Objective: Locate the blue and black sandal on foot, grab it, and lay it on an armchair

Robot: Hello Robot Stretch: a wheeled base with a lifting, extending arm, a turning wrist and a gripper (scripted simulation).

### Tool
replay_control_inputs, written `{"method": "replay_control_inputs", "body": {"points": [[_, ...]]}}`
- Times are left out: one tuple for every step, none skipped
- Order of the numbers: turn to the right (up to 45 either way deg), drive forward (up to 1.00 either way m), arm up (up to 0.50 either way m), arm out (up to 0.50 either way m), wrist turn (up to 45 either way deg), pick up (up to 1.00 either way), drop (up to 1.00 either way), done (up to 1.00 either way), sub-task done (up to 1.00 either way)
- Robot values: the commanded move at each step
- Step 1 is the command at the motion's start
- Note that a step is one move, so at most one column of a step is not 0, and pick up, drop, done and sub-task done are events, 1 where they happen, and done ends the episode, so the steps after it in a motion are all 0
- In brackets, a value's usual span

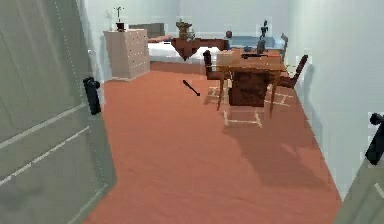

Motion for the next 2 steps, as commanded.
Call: {"method": "replay_control_inputs", "body": {"points": [[0.0, 1.0, 0.0, 0.0, 0.0, 0.0, 0.0, 0.0, 0.0], [0.0, 0.4, 0.0, 0.0, 0.0, 0.0, 0.0, 0.0, 0.0]]}}
